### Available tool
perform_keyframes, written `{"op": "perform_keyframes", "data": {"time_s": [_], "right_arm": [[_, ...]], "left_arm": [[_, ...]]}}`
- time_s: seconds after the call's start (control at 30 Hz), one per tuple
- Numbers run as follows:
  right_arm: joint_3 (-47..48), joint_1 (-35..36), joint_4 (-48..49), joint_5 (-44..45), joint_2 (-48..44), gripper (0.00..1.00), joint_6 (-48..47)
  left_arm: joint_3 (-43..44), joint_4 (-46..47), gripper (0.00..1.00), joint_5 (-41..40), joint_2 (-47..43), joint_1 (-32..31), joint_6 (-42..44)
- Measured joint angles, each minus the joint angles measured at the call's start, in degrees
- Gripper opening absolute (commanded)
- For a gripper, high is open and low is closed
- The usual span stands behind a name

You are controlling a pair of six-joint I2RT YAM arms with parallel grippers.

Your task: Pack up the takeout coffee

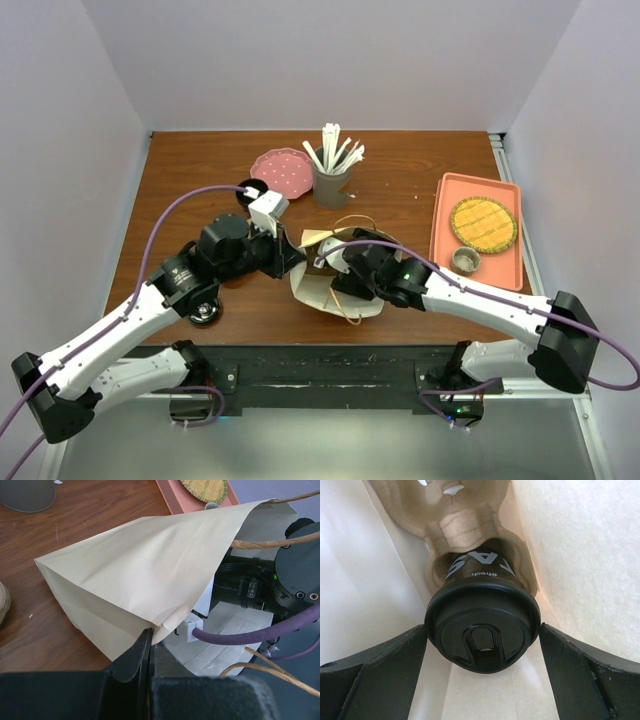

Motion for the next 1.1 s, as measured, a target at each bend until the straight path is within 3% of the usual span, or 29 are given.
{"op": "perform_keyframes", "data": {"time_s": [1.1], "right_arm": [[3.8, -1.4, -7.4, -5.0, -2.8, 0.99, 2.9]], "left_arm": [[9.7, -10.3, 0.0, 2.4, 6.9, 0.0, -1.7]]}}
